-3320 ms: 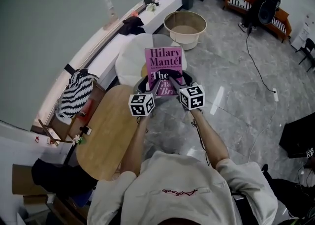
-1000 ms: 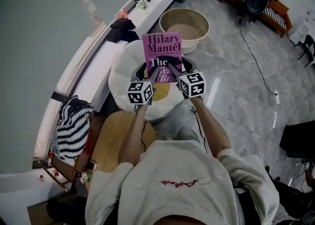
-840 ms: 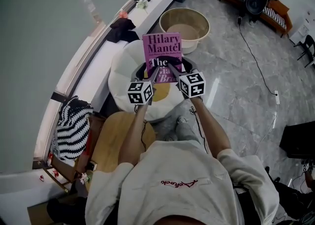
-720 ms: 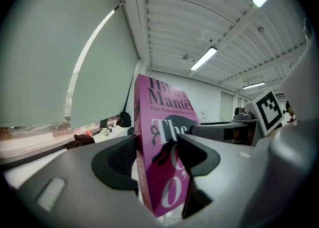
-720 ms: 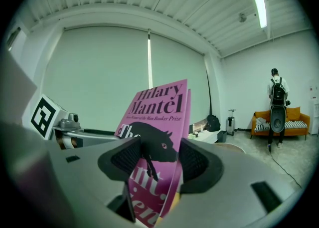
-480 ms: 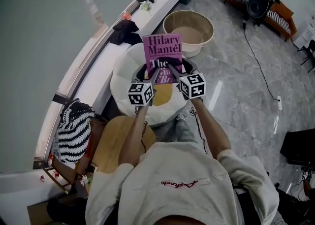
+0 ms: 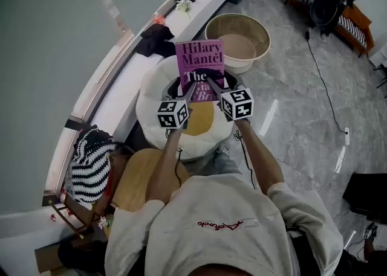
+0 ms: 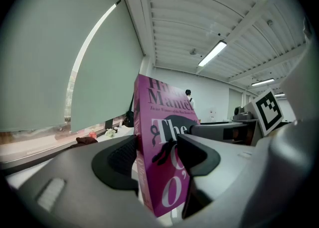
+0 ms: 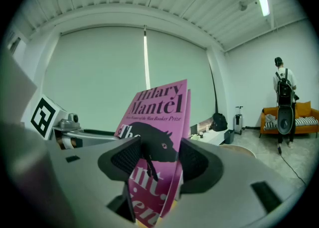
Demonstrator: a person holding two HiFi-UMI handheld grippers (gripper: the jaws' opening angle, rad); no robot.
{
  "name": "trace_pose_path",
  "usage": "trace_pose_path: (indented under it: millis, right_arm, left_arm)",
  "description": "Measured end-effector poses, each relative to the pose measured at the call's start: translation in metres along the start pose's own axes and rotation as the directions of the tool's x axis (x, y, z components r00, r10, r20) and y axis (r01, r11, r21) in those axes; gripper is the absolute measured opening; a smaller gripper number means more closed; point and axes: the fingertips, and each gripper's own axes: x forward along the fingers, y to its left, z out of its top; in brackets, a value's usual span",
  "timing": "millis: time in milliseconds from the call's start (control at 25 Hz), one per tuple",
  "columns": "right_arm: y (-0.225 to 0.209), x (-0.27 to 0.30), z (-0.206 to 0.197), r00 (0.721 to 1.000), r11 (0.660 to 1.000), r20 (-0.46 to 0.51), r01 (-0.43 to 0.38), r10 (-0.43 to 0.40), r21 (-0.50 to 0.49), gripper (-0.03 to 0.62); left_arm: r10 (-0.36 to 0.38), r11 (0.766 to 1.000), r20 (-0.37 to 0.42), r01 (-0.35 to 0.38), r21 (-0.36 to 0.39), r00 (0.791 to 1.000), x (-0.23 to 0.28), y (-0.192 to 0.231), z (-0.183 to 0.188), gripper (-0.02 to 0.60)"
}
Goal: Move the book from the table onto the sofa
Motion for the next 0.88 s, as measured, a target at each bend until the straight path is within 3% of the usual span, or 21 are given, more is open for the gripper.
trace_pose_path:
  millis: [440,880]
  right_arm:
    - [-0.057,0.053,0.016,0.996,0.996,-0.009,-0.089,0.089,0.004,0.253]
    - [-0.079,0.081,-0.007,0.986,0.987,-0.042,-0.157,0.158,0.036,0.252]
  left_arm:
    - [0.090,0.996,-0.014,-0.090,-0.010,0.996,0.066,0.019,0.018,0.261]
    - [0.156,0.987,-0.047,-0.158,-0.036,0.987,0.092,0.031,-0.003,0.261]
